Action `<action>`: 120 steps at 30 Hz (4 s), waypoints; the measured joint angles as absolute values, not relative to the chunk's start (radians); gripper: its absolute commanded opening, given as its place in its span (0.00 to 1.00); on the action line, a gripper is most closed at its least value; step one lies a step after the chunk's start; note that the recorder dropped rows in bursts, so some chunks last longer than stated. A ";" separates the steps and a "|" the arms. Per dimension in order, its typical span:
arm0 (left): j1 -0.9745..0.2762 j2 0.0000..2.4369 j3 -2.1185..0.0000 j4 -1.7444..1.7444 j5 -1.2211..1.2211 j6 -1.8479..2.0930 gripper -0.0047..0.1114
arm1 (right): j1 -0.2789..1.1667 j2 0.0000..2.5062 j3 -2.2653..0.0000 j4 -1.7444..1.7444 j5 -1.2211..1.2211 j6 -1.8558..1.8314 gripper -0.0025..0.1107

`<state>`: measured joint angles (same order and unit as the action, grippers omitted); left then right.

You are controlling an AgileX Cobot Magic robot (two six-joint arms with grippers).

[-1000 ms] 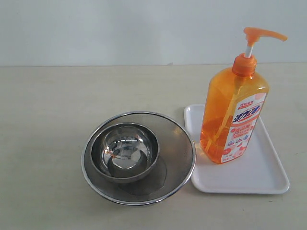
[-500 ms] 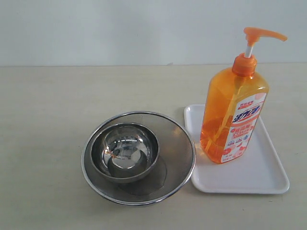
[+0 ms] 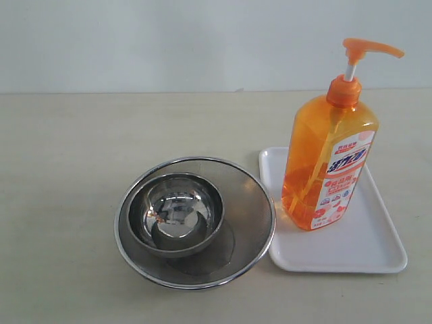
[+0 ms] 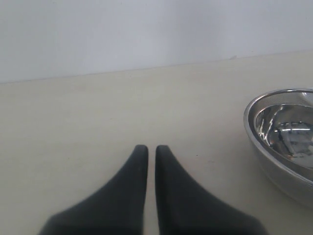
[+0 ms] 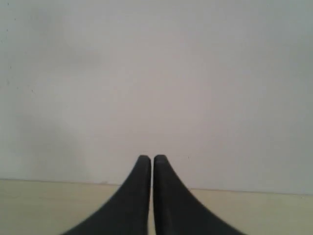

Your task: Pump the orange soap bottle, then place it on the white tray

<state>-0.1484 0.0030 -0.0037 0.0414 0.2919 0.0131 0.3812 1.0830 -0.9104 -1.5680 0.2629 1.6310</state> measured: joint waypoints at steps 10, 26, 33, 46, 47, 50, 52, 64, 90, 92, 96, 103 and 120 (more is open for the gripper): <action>-0.148 0.003 -0.004 0.041 0.292 0.013 0.08 | 0.381 1.024 -0.796 -1.594 0.166 1.668 0.02; -0.148 0.003 -0.004 0.041 0.292 0.013 0.08 | 0.381 0.829 -0.625 -1.601 -0.133 1.722 0.02; -0.148 0.003 -0.004 0.041 0.292 0.013 0.08 | 0.381 0.813 -0.625 -1.599 -0.199 1.728 0.02; -0.148 0.003 -0.004 0.041 0.292 0.013 0.08 | 0.381 0.802 -0.625 -1.599 -0.206 1.728 0.02; -0.148 0.003 -0.004 0.041 0.292 0.013 0.08 | 0.381 0.787 -0.623 -1.599 -0.206 1.728 0.02; -0.148 0.003 -0.004 0.041 0.292 0.013 0.08 | 0.381 0.697 -0.621 -1.599 -0.206 1.732 0.02; -0.148 0.003 -0.004 0.041 0.292 0.013 0.08 | 0.381 0.631 -0.602 -1.599 -0.208 1.732 0.02; -0.148 0.003 -0.004 0.041 0.292 0.015 0.08 | 0.381 0.239 -0.347 -1.603 -0.177 1.721 0.02; -0.148 0.003 -0.004 0.041 0.292 0.015 0.08 | 0.381 0.098 -0.224 -1.734 -0.166 1.889 0.02; -0.148 0.003 -0.004 0.041 0.292 0.015 0.08 | 0.381 0.098 -0.224 -1.738 -0.155 1.911 0.02; -0.148 0.003 -0.004 0.041 0.292 0.015 0.08 | 0.381 0.098 -0.224 -1.277 -0.085 1.462 0.02; -0.148 0.003 -0.004 0.041 0.292 0.015 0.08 | 0.381 0.098 -0.224 -0.417 0.018 0.553 0.02; -0.148 0.003 -0.004 0.041 0.292 0.015 0.08 | 0.379 0.098 -0.224 -0.091 0.202 0.224 0.02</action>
